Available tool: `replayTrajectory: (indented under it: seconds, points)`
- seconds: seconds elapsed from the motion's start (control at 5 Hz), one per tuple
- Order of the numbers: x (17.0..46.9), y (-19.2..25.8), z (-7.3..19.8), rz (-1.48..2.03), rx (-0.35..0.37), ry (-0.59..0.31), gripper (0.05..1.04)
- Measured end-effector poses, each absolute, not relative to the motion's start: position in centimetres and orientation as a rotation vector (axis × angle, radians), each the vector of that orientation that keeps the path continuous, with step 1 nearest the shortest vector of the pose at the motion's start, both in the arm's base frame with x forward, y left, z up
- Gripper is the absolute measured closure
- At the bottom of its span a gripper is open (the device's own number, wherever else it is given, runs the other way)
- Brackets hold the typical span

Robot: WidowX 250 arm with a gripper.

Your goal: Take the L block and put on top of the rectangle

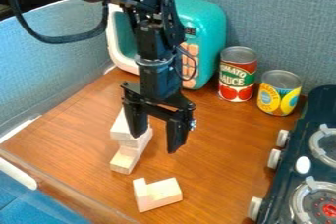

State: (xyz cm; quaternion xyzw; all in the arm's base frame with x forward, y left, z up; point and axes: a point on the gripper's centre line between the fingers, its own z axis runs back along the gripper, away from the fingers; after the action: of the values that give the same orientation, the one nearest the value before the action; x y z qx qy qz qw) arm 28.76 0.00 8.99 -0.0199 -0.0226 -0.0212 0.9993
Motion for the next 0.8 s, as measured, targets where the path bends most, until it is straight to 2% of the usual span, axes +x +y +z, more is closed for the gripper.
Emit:
replayTrajectory:
  seconds: [0.4, 0.6, 0.8]
  points:
    - [28.8, -0.2, 7.9, 0.008, -0.052, 0.005, 0.083]
    - [30.4, 0.6, 8.6, 0.175, -0.003, 0.071, 0.083]
    - [31.5, 0.9, 8.5, 0.003, 0.019, 0.071, 0.083]
